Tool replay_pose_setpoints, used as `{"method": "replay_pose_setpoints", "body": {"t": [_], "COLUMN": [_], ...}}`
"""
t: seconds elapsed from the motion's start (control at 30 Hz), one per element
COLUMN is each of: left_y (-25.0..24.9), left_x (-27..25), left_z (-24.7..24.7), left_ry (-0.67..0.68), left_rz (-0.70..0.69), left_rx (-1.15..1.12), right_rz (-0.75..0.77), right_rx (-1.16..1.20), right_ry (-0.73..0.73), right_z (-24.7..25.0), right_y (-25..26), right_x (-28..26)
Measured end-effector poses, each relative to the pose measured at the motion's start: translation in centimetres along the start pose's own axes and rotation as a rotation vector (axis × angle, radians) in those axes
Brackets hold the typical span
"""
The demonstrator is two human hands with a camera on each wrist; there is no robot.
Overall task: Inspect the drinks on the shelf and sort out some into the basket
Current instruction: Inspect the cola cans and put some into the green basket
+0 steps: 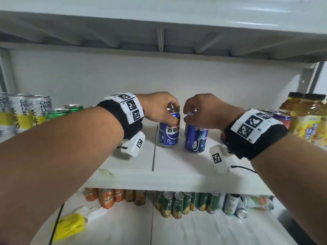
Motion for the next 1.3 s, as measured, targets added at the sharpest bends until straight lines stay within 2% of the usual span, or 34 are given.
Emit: {"method": "replay_pose_setpoints", "body": {"t": [0.23,0.37,0.57,0.67,0.8,0.87,0.97,1.0,1.13,1.3], "left_y": [1.0,1.4,1.8,1.6,-0.3,-1.8,-4.7,-6.0,-10.7,-14.2], "left_x": [5.5,7.4,7.9,6.7,3.8,2.2,0.2,-0.3,-1.0,-1.6], "left_z": [-0.1,-1.0,-1.9,-1.0,0.0,-0.6,-2.5,-3.3,-6.4,-8.8], "left_ry": [0.060,0.099,0.083,0.012,-0.186,-0.146,0.033,0.057,-0.024,-0.135], "left_rz": [-0.106,-0.116,-0.080,-0.037,-0.046,-0.009,0.045,0.046,0.014,-0.013], "left_rx": [0.043,0.046,0.053,0.067,0.056,-0.007,-0.099,-0.120,-0.299,-0.511], "right_rz": [-0.087,-0.093,-0.092,-0.074,-0.036,-0.021,0.015,0.031,0.054,-0.019], "right_rx": [0.070,0.084,0.132,0.118,0.063,0.069,0.121,0.143,0.196,0.507], "right_ry": [0.193,0.315,0.299,0.304,0.210,0.148,0.049,0.025,-0.062,-0.192], "right_z": [-0.9,-2.0,-2.4,-2.4,-1.7,-0.8,0.7,1.3,2.9,2.0], "right_y": [-1.2,-1.0,-1.3,-1.8,-2.4,-2.9,-3.6,-3.8,-4.7,-7.5], "right_x": [1.3,1.1,0.9,0.7,0.2,-0.9,-3.1,-4.1,-7.3,-11.1]}}
Point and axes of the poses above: each hand's wrist, its own x-axis towards the middle knuckle, its own z-axis out of the back of the hand, y = z × x, the point moved 4 cm from there along x, towards the middle knuckle, and after that the axes turned 4 degrees about y, right-handed, at the moved point
